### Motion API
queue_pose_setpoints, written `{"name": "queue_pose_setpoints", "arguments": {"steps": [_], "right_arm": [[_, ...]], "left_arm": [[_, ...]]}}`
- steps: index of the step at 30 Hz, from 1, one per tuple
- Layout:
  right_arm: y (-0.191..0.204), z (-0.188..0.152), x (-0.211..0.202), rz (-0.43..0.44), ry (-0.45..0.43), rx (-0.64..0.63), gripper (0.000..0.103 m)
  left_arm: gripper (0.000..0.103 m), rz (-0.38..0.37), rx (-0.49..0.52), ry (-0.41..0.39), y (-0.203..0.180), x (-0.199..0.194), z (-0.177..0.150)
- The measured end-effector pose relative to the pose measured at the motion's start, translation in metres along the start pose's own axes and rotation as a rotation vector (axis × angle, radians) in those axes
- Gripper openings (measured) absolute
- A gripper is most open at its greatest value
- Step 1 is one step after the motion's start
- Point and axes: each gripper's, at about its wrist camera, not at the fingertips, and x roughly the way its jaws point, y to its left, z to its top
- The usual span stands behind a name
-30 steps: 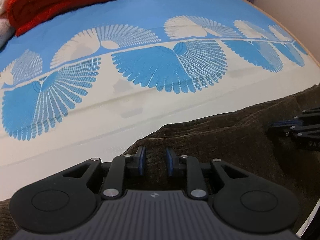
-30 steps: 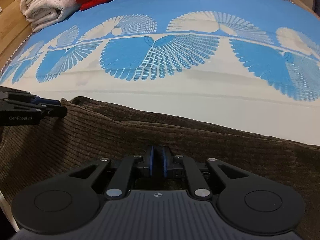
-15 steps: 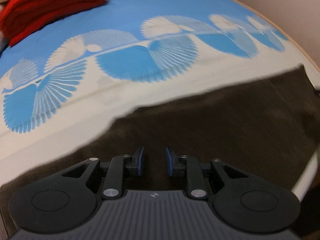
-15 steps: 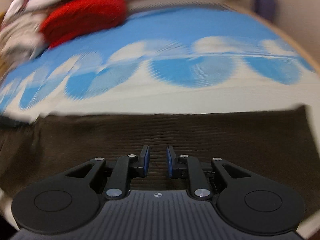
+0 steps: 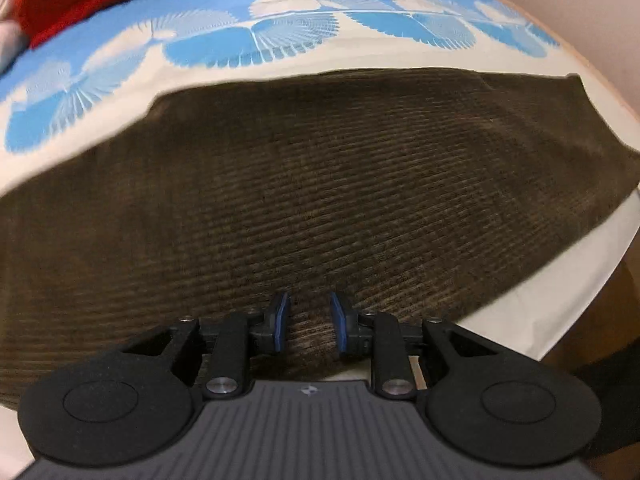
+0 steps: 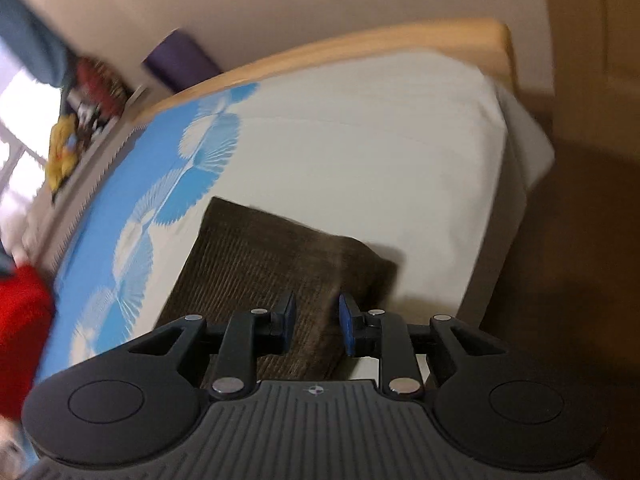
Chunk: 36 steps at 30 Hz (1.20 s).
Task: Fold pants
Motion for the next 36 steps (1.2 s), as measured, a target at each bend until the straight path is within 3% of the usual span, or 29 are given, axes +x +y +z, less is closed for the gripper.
{"name": "queue_pose_setpoints", "arguments": {"steps": [2,6,7,9,12,13,15,18,25,27,29,31,36], "right_arm": [[-0.009,0.0,0.007,-0.005,0.014,0.043,0.029],[-0.012,-0.004,0.024,-0.002,0.04,0.095,0.042],[-0.013,-0.004,0.025,-0.005,0.041,0.101,0.043],[-0.012,-0.002,0.032,-0.017,0.045,0.108,0.043],[-0.012,0.001,0.045,-0.051,0.054,0.114,0.044],[-0.012,0.0,0.047,-0.06,0.051,0.118,0.044],[-0.012,0.0,0.047,-0.065,0.043,0.12,0.044],[-0.006,-0.001,0.051,-0.078,0.036,0.102,0.046],[-0.003,-0.002,0.052,-0.099,0.026,0.067,0.045],[-0.002,-0.001,0.054,-0.109,0.022,0.061,0.041],[-0.001,-0.002,0.054,-0.122,0.018,0.049,0.026],[-0.001,-0.002,0.056,-0.114,0.018,0.048,0.019],[0.001,-0.002,0.047,-0.074,-0.016,0.061,0.015]], "left_arm": [[0.033,-0.027,-0.05,-0.059,0.008,-0.021,0.003],[0.036,0.045,-0.123,-0.126,0.026,-0.032,-0.008],[0.036,0.068,-0.127,-0.101,0.031,-0.023,-0.014],[0.037,0.078,-0.169,0.036,0.044,0.005,-0.025],[0.037,0.058,-0.239,-0.029,0.05,-0.008,-0.024],[0.037,0.048,-0.221,-0.092,0.047,-0.018,-0.023],[0.039,0.061,-0.16,-0.139,0.039,-0.023,-0.024],[0.041,0.059,-0.167,0.002,0.04,0.0,-0.03],[0.042,0.07,-0.149,-0.014,0.038,0.001,-0.027],[0.042,0.066,-0.153,-0.011,0.042,0.0,-0.027],[0.042,0.064,-0.152,-0.011,0.042,-0.002,-0.027],[0.042,0.064,-0.153,-0.011,0.044,-0.001,-0.028],[0.042,0.063,-0.154,-0.009,0.044,0.0,-0.028]]}}
